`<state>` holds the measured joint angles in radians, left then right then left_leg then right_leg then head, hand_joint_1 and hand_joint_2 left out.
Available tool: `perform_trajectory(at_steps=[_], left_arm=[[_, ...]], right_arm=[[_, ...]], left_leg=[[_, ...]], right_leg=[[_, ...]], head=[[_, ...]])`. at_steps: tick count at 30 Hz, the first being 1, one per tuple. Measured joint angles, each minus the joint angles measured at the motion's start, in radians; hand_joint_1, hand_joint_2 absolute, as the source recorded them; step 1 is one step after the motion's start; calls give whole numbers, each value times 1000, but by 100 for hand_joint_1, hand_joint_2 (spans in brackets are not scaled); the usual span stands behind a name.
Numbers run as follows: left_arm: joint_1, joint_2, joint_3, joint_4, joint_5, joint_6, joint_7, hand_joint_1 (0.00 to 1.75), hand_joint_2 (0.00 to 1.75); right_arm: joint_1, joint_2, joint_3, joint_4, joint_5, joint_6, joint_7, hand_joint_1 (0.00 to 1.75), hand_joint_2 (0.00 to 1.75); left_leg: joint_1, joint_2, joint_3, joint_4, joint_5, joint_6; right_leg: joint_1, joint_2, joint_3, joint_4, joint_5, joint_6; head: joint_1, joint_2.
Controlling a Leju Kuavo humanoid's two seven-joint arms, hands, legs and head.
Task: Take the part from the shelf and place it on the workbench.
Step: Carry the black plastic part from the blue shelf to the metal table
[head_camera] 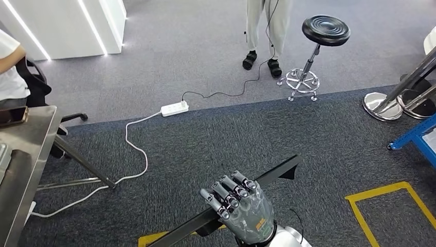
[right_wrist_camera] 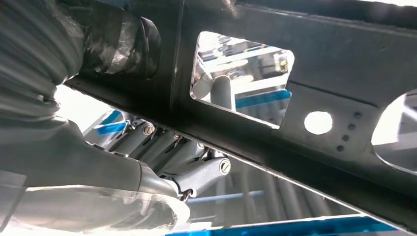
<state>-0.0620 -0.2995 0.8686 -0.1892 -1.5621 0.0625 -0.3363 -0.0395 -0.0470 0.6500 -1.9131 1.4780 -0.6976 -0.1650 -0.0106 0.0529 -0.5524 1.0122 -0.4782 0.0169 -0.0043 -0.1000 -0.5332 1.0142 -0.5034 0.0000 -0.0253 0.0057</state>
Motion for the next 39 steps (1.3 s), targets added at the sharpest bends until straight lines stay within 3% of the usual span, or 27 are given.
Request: perform_trajectory(at_steps=[1, 3, 5, 7, 8, 9, 10, 12, 14, 16, 17, 19, 21, 22, 23, 24, 25, 27, 29, 32, 33, 35, 37, 38, 39], left_arm=[[2, -1, -1, 0, 2, 6, 1, 0, 175], [4, -3, -1, 0, 6, 15, 1, 0, 175], [4, -6, -1, 0, 10, 19, 2, 0, 175], [4, -7, -1, 0, 12, 24, 7, 0, 175], [5, -7, -1, 0, 14, 28, 11, 0, 175], [5, -7, -1, 0, 15, 34, 14, 0, 175], [5, -7, -1, 0, 16, 40, 14, 0, 175], [5, -9, -1, 1, 17, 49, 4, 0, 175], [7, -10, -1, 1, 18, 55, -16, 0, 175], [10, -9, -1, 2, 19, 62, -36, 0, 175], [12, -9, -1, 2, 19, 65, -44, 0, 175], [16, -8, -1, 2, 19, 70, -59, 0, 175], [17, -7, -1, 2, 19, 77, -70, 0, 175], [15, -7, -1, 2, 19, 81, -74, 0, 175], [14, -6, -1, 2, 19, 84, -77, 0, 175], [13, -6, -1, 2, 19, 85, -78, 0, 175], [14, -5, -1, 2, 19, 85, -78, 0, 175], [19, -4, -1, 2, 20, 83, -81, 0, 175], [24, -3, -1, 2, 21, 77, -87, 0, 175], [24, -3, -1, 2, 22, 66, -93, 0, 175], [24, -3, -1, 2, 22, 62, -92, 0, 175], [22, -4, -1, 2, 22, 57, -87, 0, 175], [21, -5, -1, 2, 21, 56, -78, 0, 175], [21, -5, -1, 2, 22, 56, -76, 0, 175], [22, -5, -1, 2, 23, 56, -74, 0, 175]], right_arm=[[1, 7, -7, -1, -12, 0, -20, 175, 175], [2, 21, -21, -2, -30, 0, -54, 175, 175], [6, 28, -30, -3, -40, 0, -70, 175, 175], [15, 37, -40, -3, -53, 0, -92, 175, 175], [20, 45, -48, -2, -61, 0, -111, 175, 175], [24, 54, -58, 0, -69, 0, -133, 175, 175], [28, 65, -69, 1, -76, 0, -158, 175, 175], [37, 87, -92, 2, -88, 0, -207, 175, 175], [47, 109, -116, 2, -101, 0, -248, 175, 175], [60, 130, -136, 2, -106, 0, -277, 175, 175], [69, 142, -143, 1, -102, 0, -285, 175, 175], [89, 163, -152, -4, -86, 0, -286, 175, 175], [104, 173, -155, -8, -71, 0, -269, 175, 175], [110, 175, -155, -9, -66, 0, -259, 175, 175], [114, 175, -155, -10, -62, 0, -252, 175, 175], [117, 176, -155, -11, -59, 0, -247, 175, 175], [119, 177, -155, -12, -56, 0, -242, 175, 175], [117, 177, -153, -14, -52, 0, -230, 175, 175], [105, 175, -150, -14, -62, 0, -220, 175, 175], [85, 172, -146, -11, -81, 0, -218, 175, 175], [83, 172, -144, -10, -81, 0, -219, 175, 175], [83, 172, -144, -10, -79, 0, -218, 175, 175], [87, 171, -143, -8, -78, 0, -216, 175, 175], [89, 171, -143, -6, -78, 0, -215, 175, 175], [90, 171, -143, -4, -78, 0, -214, 175, 175]], left_leg=[[0, -10, -2, -1, 2, 9], [2, -30, 1, -6, 7, 23], [3, -49, 4, -10, 9, 34], [0, -73, 4, -9, 10, 38], [-2, -86, 4, -8, 10, 38], [-3, -100, 6, -8, 9, 38], [-4, -113, 9, -7, 9, 38], [-5, -138, 10, -6, 7, 37], [-1, -159, 3, -4, 6, 30], [2, -179, -3, -6, 7, 19], [1, -173, -5, -2, 3, 14], [-2, -130, -27, 53, -34, 3], [3, -81, -86, 177, -100, -8], [6, -72, -115, 237, -123, -14], [10, -68, -131, 268, -128, -19], [14, -65, -126, 260, -112, -24], [17, -57, -101, 214, -80, -28], [19, -18, -32, 76, -18, -31], [15, 6, -1, 6, 0, -19], [11, -19, -5, -1, 3, 6], [12, -29, -4, -4, 6, 13], [13, -49, -1, -9, 12, 25], [10, -72, -3, -8, 14, 29], [8, -85, -4, -7, 15, 30], [6, -99, -3, -7, 15, 30]], right_leg=[[0, -9, 1, 0, -2, 3], [-4, 13, -6, 28, -27, 10], [-8, 64, -53, 133, -84, 13], [-7, 87, -126, 263, -127, 10], [-5, 90, -148, 292, -123, 7], [-3, 93, -152, 281, -98, 1], [0, 102, -137, 232, -56, -6], [4, 148, -87, 95, 22, -23], [7, 182, -60, 21, 48, -29], [6, 170, -54, 6, 47, -28], [4, 158, -47, -4, 48, -30], [-2, 130, -31, -23, 52, -33], [0, 99, -25, -26, 49, -36], [0, 84, -25, -24, 46, -36], [-1, 69, -24, -22, 43, -35], [-2, 55, -23, -20, 39, -33], [-3, 43, -22, -16, 36, -30], [-3, 26, -20, -6, 27, -21], [1, 14, -21, 2, 21, -10], [0, -1, -19, 7, 15, 5], [-3, 11, -22, 20, 3, 10], [-8, 56, -56, 104, -51, 17], [-9, 86, -121, 234, -110, 16], [-8, 90, -144, 275, -118, 15], [-8, 92, -151, 281, -105, 11]], head=[[0, 0], [0, 0], [1, 0], [1, 0], [1, 0], [1, 0], [1, 0], [0, 0], [1, 0], [1, 0], [1, 0], [0, 0], [0, 0], [0, 0], [0, 0], [0, 0], [0, 0], [0, 0], [1, 0], [1, 0], [1, 0], [2, 0], [2, 0], [2, 0], [2, 0]])
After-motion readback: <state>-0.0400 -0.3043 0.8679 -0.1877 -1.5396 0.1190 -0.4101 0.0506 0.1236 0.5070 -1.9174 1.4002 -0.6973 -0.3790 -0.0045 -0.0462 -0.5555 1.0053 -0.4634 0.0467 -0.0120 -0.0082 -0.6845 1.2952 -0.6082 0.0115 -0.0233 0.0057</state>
